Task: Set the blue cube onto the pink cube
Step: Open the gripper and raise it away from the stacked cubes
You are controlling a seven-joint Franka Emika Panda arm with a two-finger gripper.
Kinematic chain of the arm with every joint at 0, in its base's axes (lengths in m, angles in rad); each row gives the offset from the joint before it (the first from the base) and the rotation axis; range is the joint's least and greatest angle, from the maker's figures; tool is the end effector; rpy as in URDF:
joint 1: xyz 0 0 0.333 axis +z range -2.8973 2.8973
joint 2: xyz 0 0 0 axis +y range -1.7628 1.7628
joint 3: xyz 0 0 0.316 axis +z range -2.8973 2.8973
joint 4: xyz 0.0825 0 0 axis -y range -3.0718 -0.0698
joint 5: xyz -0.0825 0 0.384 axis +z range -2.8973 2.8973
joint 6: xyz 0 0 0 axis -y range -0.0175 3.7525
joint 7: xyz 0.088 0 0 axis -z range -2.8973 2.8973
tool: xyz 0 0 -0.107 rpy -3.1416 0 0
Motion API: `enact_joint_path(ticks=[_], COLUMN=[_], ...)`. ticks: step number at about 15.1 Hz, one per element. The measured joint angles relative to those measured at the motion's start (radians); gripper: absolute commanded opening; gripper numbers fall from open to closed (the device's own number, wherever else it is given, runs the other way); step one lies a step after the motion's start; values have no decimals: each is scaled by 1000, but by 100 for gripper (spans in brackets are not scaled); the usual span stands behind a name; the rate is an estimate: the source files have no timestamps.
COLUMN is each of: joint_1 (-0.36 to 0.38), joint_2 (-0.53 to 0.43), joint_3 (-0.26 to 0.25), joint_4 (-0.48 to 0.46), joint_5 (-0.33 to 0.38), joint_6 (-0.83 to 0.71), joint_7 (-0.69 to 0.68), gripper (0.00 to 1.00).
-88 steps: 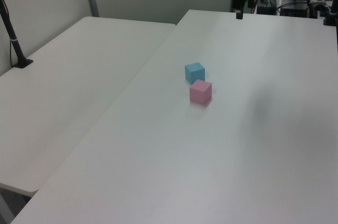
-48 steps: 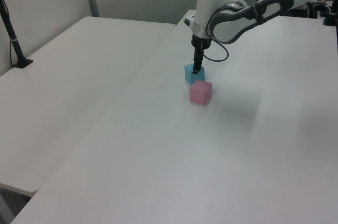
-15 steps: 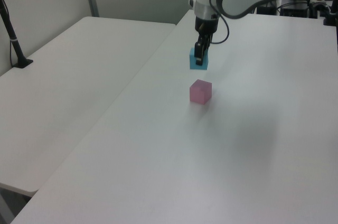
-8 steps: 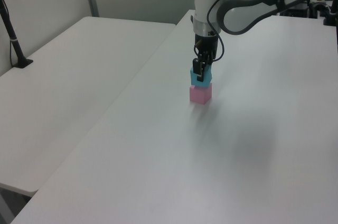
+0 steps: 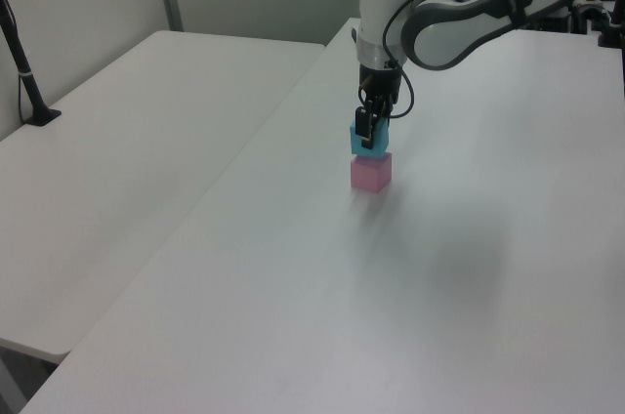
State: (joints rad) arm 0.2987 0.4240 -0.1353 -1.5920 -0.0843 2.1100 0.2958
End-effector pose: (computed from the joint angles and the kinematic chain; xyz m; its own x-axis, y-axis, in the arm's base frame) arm 0.6743 0.1192 0.4005 0.9893 -0.0710 0.1273 -0.0839 -0.9916 0.0985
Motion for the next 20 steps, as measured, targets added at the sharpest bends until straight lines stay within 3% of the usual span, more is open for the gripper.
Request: enact_joint_path(ticks=[8,12,15,20], joint_1=[1,-7,-56,-199], joint_2=[-2,-88,-188,-327], joint_3=[-1,-7,-13,-21], joint_4=[11,19,20,16], joint_5=[-14,-15,-3,38], joint_6=[4,-54,-215,-408], joint_7=[4,-13,-153,-349], gripper=[100,100,100,100])
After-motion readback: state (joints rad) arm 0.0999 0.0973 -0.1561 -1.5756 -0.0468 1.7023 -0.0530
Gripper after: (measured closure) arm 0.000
